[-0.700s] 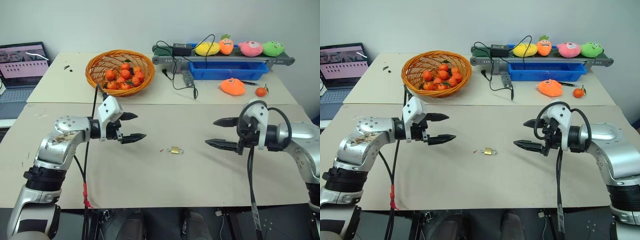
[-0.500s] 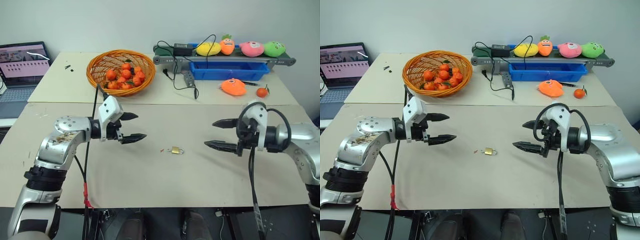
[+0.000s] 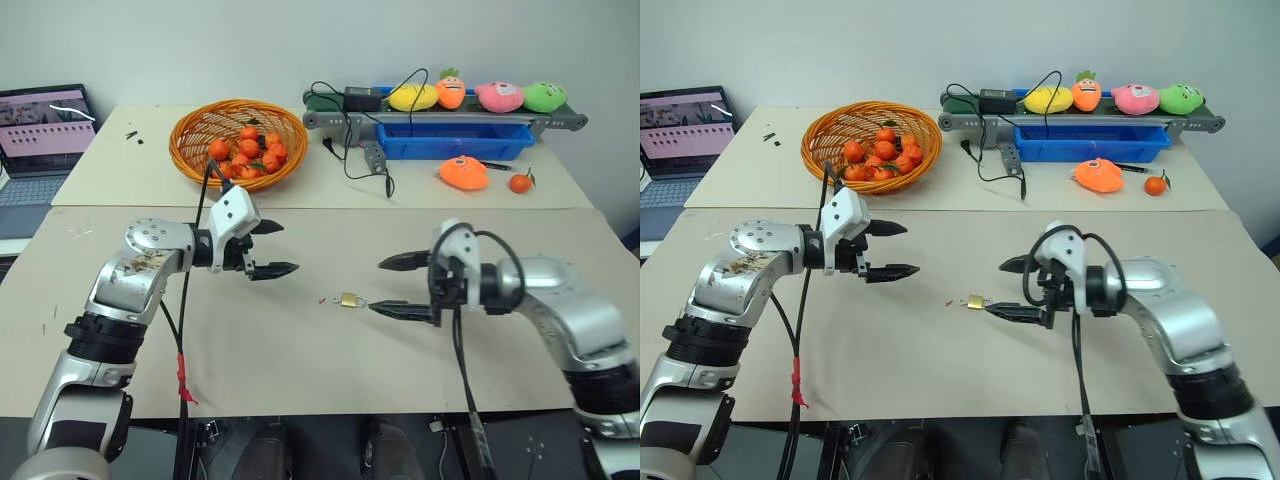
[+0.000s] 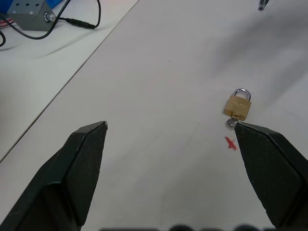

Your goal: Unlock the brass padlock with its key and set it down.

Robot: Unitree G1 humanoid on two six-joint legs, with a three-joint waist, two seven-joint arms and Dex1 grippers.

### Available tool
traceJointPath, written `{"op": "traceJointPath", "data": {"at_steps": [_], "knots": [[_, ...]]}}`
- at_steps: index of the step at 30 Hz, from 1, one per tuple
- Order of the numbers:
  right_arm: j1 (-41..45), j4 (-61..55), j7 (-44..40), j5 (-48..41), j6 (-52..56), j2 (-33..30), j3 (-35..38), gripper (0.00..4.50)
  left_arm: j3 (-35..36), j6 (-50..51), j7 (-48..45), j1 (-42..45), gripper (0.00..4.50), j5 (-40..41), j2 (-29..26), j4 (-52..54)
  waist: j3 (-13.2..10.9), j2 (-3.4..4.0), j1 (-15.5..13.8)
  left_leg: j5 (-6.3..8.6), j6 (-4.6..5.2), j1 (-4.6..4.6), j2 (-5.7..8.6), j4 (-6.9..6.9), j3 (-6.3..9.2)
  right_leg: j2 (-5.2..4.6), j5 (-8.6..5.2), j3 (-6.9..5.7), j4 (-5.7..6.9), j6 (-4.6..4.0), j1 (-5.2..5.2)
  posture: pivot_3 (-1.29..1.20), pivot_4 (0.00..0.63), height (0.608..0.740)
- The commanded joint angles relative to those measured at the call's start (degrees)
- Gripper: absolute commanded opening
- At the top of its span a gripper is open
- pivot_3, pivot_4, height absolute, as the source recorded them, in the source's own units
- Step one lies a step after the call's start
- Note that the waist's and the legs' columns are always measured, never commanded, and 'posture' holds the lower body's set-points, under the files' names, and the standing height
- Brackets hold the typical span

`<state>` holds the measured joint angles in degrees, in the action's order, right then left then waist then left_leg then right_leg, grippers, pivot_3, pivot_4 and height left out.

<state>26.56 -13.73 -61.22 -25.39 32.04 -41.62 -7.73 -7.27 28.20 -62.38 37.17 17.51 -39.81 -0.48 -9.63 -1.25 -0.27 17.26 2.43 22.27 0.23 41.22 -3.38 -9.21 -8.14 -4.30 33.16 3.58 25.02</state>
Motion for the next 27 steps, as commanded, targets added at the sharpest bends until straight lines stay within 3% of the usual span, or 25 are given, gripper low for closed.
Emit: {"op": "traceJointPath", "data": {"at_steps": [1, 10, 27], "knots": [[2.7, 4.1, -0.5, 3.1, -5.0, 2.1, -1.9, 4.5, 1.2, 0.1, -0.7, 0.6, 4.47, 0.6, -0.9, 2.3, 0.0, 0.0, 0.1, 0.0, 0.0, 0.01, 0.0, 0.01, 0.0, 0.0, 0.0, 0.0, -0.01, 0.0, 0.0, 0.0, 0.15, 0.74], [4.3, 16.1, -1.8, 10.1, -14.0, 8.2, -7.0, 4.5, 2.7, 1.4, 0.3, 0.0, 4.47, 1.3, -2.0, 3.8, 0.0, 0.0, 0.3, -0.01, -0.02, 0.02, 0.01, -0.02, -0.04, 0.0, 0.0, 0.0, -0.01, 0.0, 0.02, 0.0, 0.15, 0.74], [4.3, 26.9, -1.7, 15.9, -22.6, 13.7, -8.2, 4.5, 3.2, 1.2, 1.2, 0.1, 4.47, 1.1, -1.8, 3.7, 0.0, 0.01, 1.1, -0.04, -0.08, -0.01, 0.0, -0.05, -0.03, 0.01, 0.0, 0.01, 0.0, 0.0, 0.02, 0.0, 0.15, 0.74]]}}
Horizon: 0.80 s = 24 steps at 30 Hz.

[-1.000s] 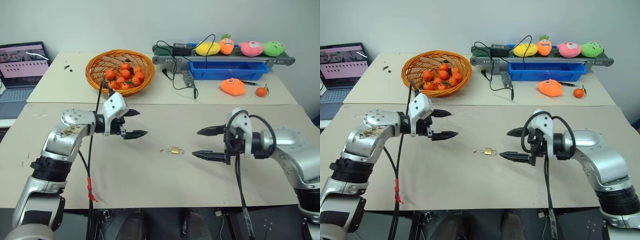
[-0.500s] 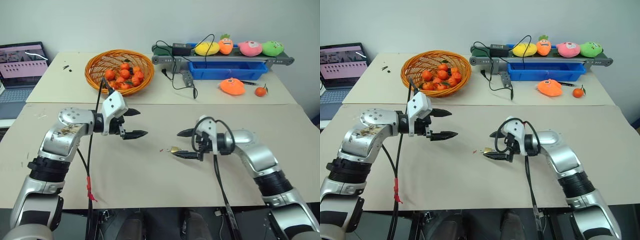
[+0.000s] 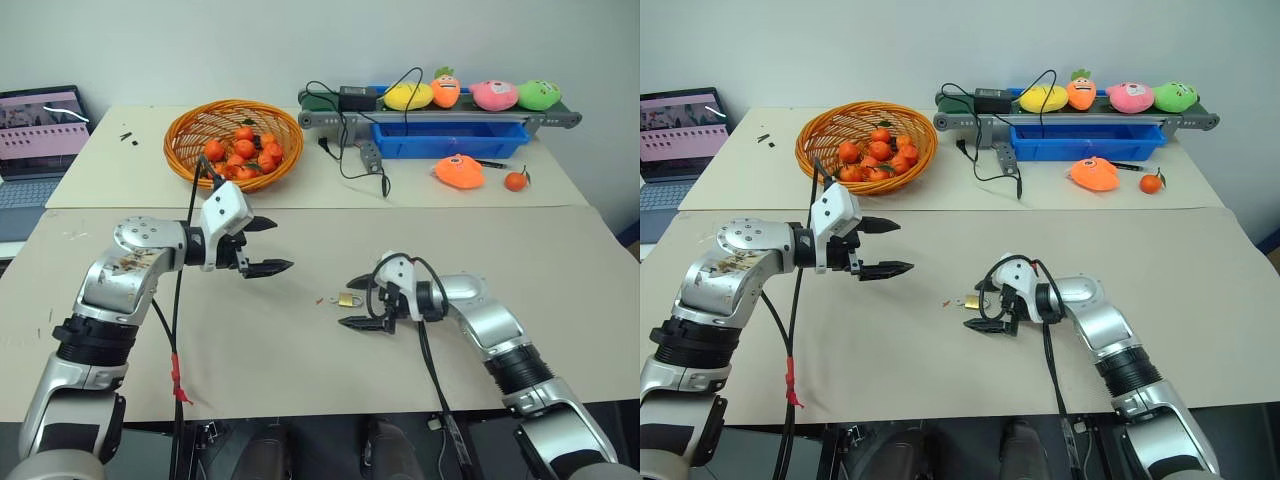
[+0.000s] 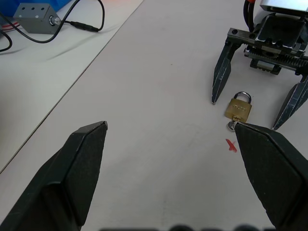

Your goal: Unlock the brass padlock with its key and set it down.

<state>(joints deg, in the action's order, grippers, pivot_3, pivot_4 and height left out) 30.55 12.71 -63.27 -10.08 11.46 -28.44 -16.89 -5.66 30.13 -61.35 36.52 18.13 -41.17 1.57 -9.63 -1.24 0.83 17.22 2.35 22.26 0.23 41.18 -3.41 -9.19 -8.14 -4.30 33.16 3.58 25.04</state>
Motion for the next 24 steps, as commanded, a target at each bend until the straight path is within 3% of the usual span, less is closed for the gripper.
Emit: {"op": "traceJointPath", "data": {"at_steps": [1, 5, 6, 7, 15, 17, 24], "knots": [[0.3, 0.8, 0.5, 0.7, -2.2, 0.7, 0.9, 4.5, 1.5, -0.9, 0.2, 0.7, 4.47, 0.4, -0.4, 1.6, 0.0, 0.0, 0.0, 0.0, 0.0, -0.01, 0.0, 0.0, 0.0, 0.0, 0.0, 0.0, 0.0, 0.0, 0.0, 0.0, 0.15, 0.74], [0.3, 1.7, 0.7, 1.1, -2.7, 1.4, 1.1, 4.5, 1.4, -1.2, 0.3, 0.8, 4.47, 0.3, -0.2, 1.5, 0.0, 0.01, 0.1, -0.02, -0.03, -0.04, -0.01, 0.0, 0.0, 0.0, 0.0, 0.01, 0.03, 0.0, -0.01, 0.0, 0.15, 0.74], [0.3, 1.8, 0.8, 1.2, -2.9, 1.4, 1.1, 4.0, 1.4, -1.2, 0.3, 0.8, 4.5, 0.3, -0.2, 1.5, 0.0, 0.01, 0.1, -0.02, -0.03, -0.06, -0.01, -0.01, 0.0, 0.01, 0.0, 0.02, 0.03, 0.0, -0.01, 0.0, 0.15, 0.74], [0.2, 2.0, 0.8, 1.3, -3.1, 1.4, 1.1, 3.83, 1.4, -1.2, 0.3, 0.8, 4.5, 0.3, -0.1, 1.6, 0.0, 0.01, 0.1, -0.02, -0.03, -0.07, -0.01, -0.03, 0.01, 0.01, 0.0, 0.04, 0.03, 0.0, -0.01, 0.0, 0.15, 0.74], [0.0, 2.1, 1.1, 1.7, -3.5, 1.4, 1.2, 1.13, 1.4, -1.5, 0.0, 0.7, 4.5, 0.3, -0.1, 1.1, 0.0, 0.01, 0.1, -0.02, -0.04, -0.08, 0.0, -0.09, -0.01, 0.01, 0.0, 0.04, 0.01, 0.0, -0.01, 0.0, 0.15, 0.74], [-0.1, 1.7, 1.1, 1.6, -3.4, 1.3, 1.3, 0.92, 1.4, -1.4, 0.0, 0.8, 4.5, 0.4, 0.0, 1.0, 0.0, 0.01, 0.1, -0.03, -0.05, -0.09, 0.0, -0.09, -0.01, 0.01, 0.0, 0.05, 0.01, 0.0, -0.02, 0.0, 0.15, 0.74], [-0.1, -3.2, 1.5, 1.5, -1.6, -0.8, 2.5, 0.92, 4.4, 2.5, 1.1, 0.4, 4.5, 4.6, 2.3, 0.3, 0.0, 0.01, 0.1, -0.03, -0.05, -0.07, 0.0, -0.09, 0.0, 0.01, 0.0, 0.04, 0.01, 0.0, -0.01, 0.0, 0.15, 0.74]]}}
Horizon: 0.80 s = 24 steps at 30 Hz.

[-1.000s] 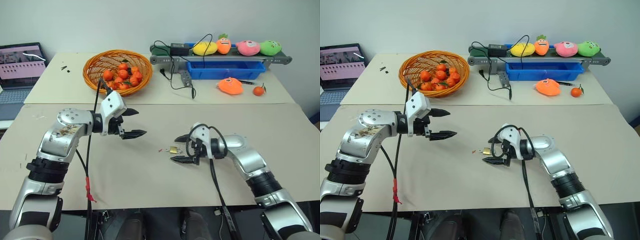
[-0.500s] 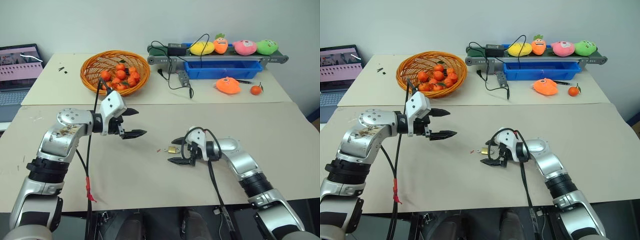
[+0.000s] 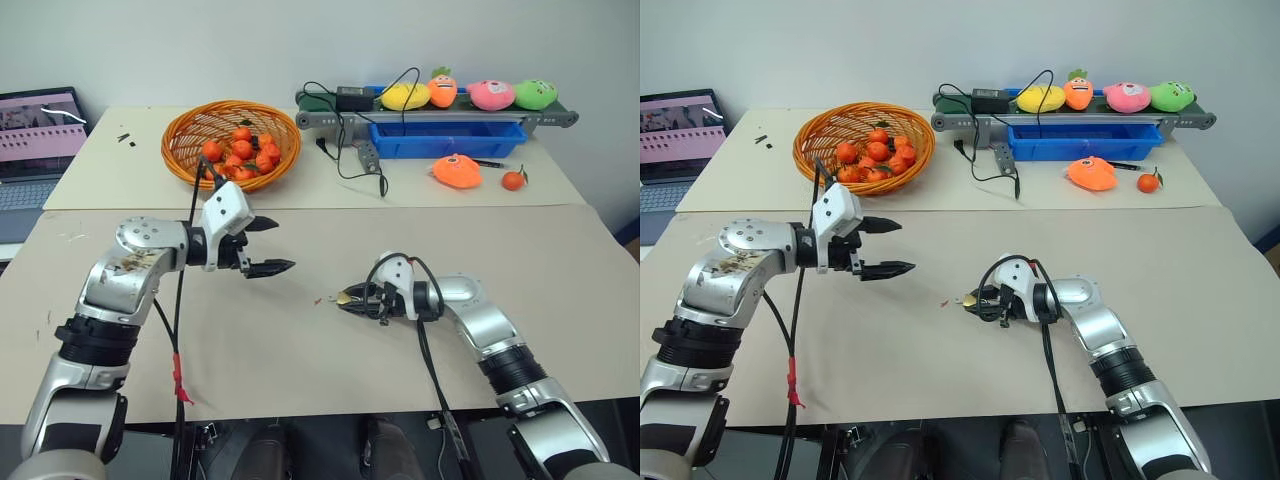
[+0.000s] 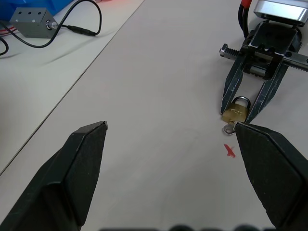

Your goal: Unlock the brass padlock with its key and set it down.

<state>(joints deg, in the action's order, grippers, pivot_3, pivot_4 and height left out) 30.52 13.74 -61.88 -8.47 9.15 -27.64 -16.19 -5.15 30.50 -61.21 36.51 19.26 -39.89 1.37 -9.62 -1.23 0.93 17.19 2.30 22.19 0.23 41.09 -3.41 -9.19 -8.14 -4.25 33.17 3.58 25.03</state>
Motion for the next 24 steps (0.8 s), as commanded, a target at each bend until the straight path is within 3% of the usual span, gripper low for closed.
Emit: {"op": "traceJointPath", "data": {"at_steps": [1, 6, 10, 17, 24], "knots": [[0.1, -5.9, 0.1, -0.3, 1.4, -2.5, 2.5, 0.92, 4.4, 3.7, 1.3, 0.2, 4.5, 4.3, 1.2, 0.2, 0.0, 0.0, 0.0, 0.0, 0.0, 0.02, 0.0, 0.0, 0.02, 0.0, 0.0, 0.0, 0.0, 0.0, 0.01, 0.0, 0.15, 0.74], [0.7, -12.5, 0.4, -1.8, 4.8, -6.5, 6.0, 0.92, 1.8, 5.3, 2.0, -3.9, 4.5, 1.5, -0.2, -1.7, 0.0, 0.01, 0.0, 0.0, 0.0, -0.04, 0.0, -0.04, 0.05, 0.0, 0.0, 0.04, 0.0, 0.0, 0.02, 0.0, 0.15, 0.74], [0.5, -16.3, 1.0, -2.7, 6.7, -8.8, 8.4, 0.92, 2.7, 12.1, 4.3, -4.6, 4.5, 3.3, 1.2, -2.6, 0.0, 0.0, -0.1, 0.0, 0.0, -0.02, -0.02, -0.04, 0.0, 0.02, 0.0, 0.04, 0.01, 0.0, 0.02, 0.0, 0.15, 0.74], [-1.0, -25.5, 0.7, -6.4, 12.4, -10.5, 9.4, 0.92, 9.4, 34.7, 11.2, -0.9, 4.5, 16.5, 9.3, 1.9, 0.0, -0.01, -0.4, 0.01, 0.01, 0.03, 0.01, -0.01, 0.19, -0.01, 0.0, 0.04, -0.01, 0.0, 0.02, 0.0, 0.15, 0.74], [-4.4, -27.9, 0.4, -6.7, 12.3, -11.3, 8.6, 0.92, 17.4, 50.0, 20.0, 3.6, 4.5, 24.5, 15.0, 3.3, 0.0, -0.02, -0.1, 0.0, 0.01, -0.1, 0.01, -0.02, 0.26, 0.0, 0.0, 0.09, 0.03, 0.0, -0.05, 0.0, 0.15, 0.74]]}}
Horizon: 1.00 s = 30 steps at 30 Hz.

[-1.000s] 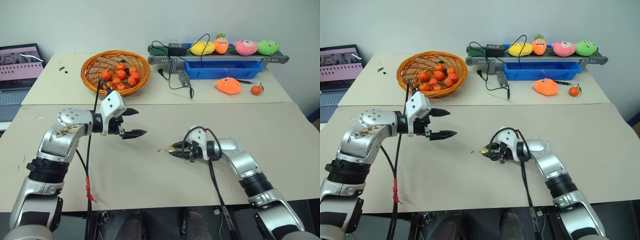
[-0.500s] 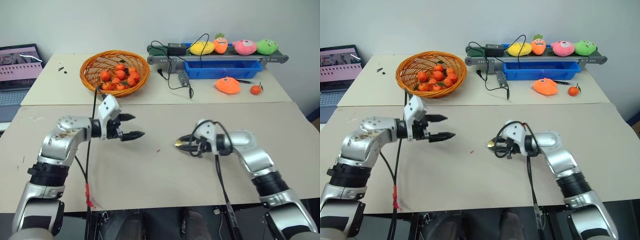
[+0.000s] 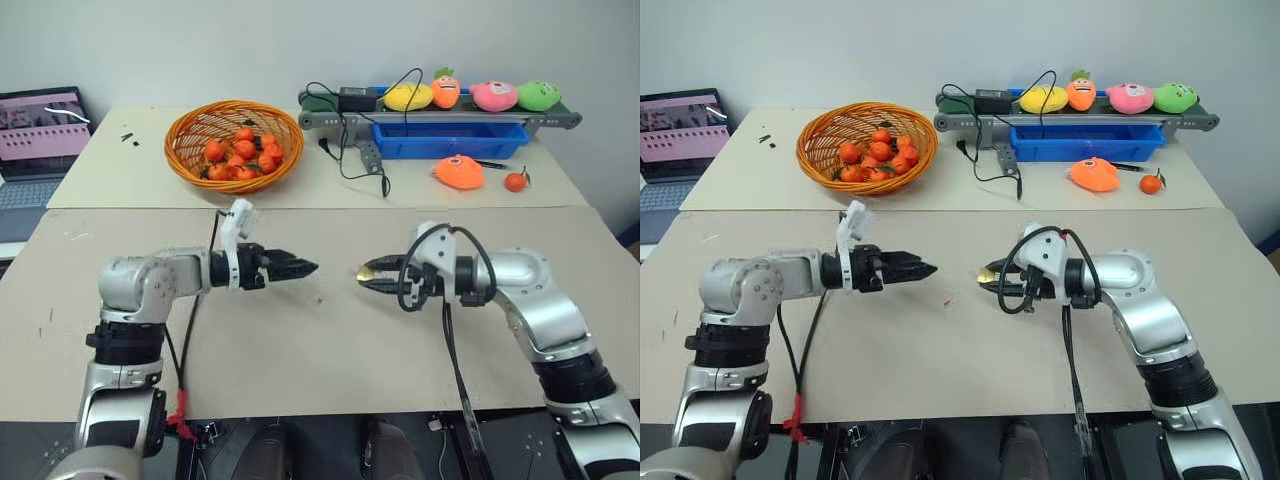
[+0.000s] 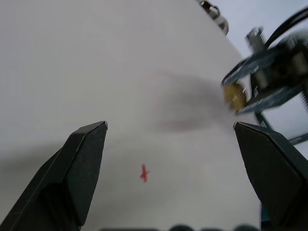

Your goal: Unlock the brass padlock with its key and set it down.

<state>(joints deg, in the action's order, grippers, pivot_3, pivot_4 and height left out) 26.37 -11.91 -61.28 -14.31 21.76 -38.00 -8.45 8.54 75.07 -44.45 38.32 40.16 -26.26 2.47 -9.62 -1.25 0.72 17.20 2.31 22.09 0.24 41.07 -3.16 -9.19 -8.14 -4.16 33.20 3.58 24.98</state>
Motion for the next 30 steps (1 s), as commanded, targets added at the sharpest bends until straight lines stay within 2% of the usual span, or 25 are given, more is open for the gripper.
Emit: {"op": "traceJointPath", "data": {"at_steps": [1, 4, 5, 6, 7, 11, 21, 26, 30], "knots": [[-0.3, -2.2, -0.3, -0.9, -0.4, -1.0, 1.0, 0.92, 4.3, 6.4, 4.1, 2.2, 4.5, 4.1, 1.8, 2.3, 0.0, 0.0, 0.2, 0.0, 0.0, -0.03, 0.01, -0.02, -0.02, 0.0, 0.0, 0.05, 0.0, 0.0, 0.01, 0.0, 0.15, 0.74], [-0.3, -2.0, -0.1, -1.0, -0.6, -1.1, 1.2, 0.92, 6.0, 8.9, 6.4, 3.1, 3.72, 5.6, 3.2, 2.6, 0.0, 0.0, 0.2, -0.01, -0.01, -0.05, -0.01, -0.03, -0.03, 0.02, 0.0, 0.06, 0.01, 0.0, 0.01, 0.0, 0.15, 0.74], [-0.1, -1.9, -0.1, -1.1, -0.6, -1.2, 1.3, 0.92, 6.5, 9.6, 7.1, 3.2, 3.35, 6.0, 3.8, 2.9, 0.0, 0.0, 0.2, -0.01, -0.01, -0.07, -0.01, -0.03, -0.03, 0.02, 0.0, 0.06, 0.01, 0.0, 0.0, 0.0, 0.15, 0.74], [0.3, -1.9, -0.2, -1.3, -0.4, -1.3, 1.4, 0.92, 6.6, 10.0, 7.6, 3.2, 2.79, 6.5, 4.2, 3.4, 0.0, 0.0, 0.1, -0.01, -0.01, -0.07, 0.0, -0.04, -0.03, 0.01, 0.0, 0.07, 0.01, -0.01, 0.0, 0.0, 0.15, 0.74], [0.6, -2.0, -0.2, -1.6, -0.1, -1.3, 1.6, 0.92, 6.7, 10.6, 8.0, 3.2, 2.69, 6.9, 4.6, 3.7, 0.0, 0.0, 0.1, -0.01, -0.01, -0.07, 0.0, -0.04, -0.03, 0.01, 0.0, 0.07, 0.0, -0.01, 0.0, 0.0, 0.15, 0.74], [1.7, -3.0, -0.7, -3.7, 1.9, -1.5, 2.4, 0.92, 8.2, 13.5, 9.4, 3.9, 1.37, 9.1, 5.9, 4.4, 0.0, 0.0, 0.1, -0.01, -0.01, -0.06, 0.01, -0.05, -0.03, 0.01, 0.0, 0.07, -0.02, -0.01, 0.0, 0.0, 0.15, 0.74], [2.5, -4.2, -0.9, -6.5, 4.2, -2.8, 3.2, 0.92, 9.7, 17.4, 12.6, 5.1, 1.37, 12.5, 7.4, 3.9, 0.0, 0.0, 0.1, -0.02, -0.04, -0.09, 0.0, -0.09, -0.04, 0.01, 0.0, 0.08, -0.02, -0.01, -0.01, 0.0, 0.15, 0.74], [3.2, -5.3, -0.3, -7.9, 4.2, -3.0, 4.4, 0.92, 8.9, 17.4, 15.4, 4.8, 1.37, 17.8, 7.6, 2.9, 0.0, 0.0, 0.0, -0.02, -0.04, -0.09, 0.0, -0.09, -0.03, 0.01, 0.01, 0.08, -0.03, -0.01, -0.01, 0.0, 0.15, 0.74], [3.2, -4.3, 0.6, -5.2, 0.1, -2.8, 3.9, 0.92, 7.5, 17.4, 19.5, 5.2, 1.37, 22.6, 7.8, 3.0, 0.0, 0.0, 0.0, -0.02, -0.05, -0.11, 0.01, -0.09, -0.03, 0.01, 0.01, 0.1, -0.01, -0.02, -0.01, 0.0, 0.15, 0.74]]}}
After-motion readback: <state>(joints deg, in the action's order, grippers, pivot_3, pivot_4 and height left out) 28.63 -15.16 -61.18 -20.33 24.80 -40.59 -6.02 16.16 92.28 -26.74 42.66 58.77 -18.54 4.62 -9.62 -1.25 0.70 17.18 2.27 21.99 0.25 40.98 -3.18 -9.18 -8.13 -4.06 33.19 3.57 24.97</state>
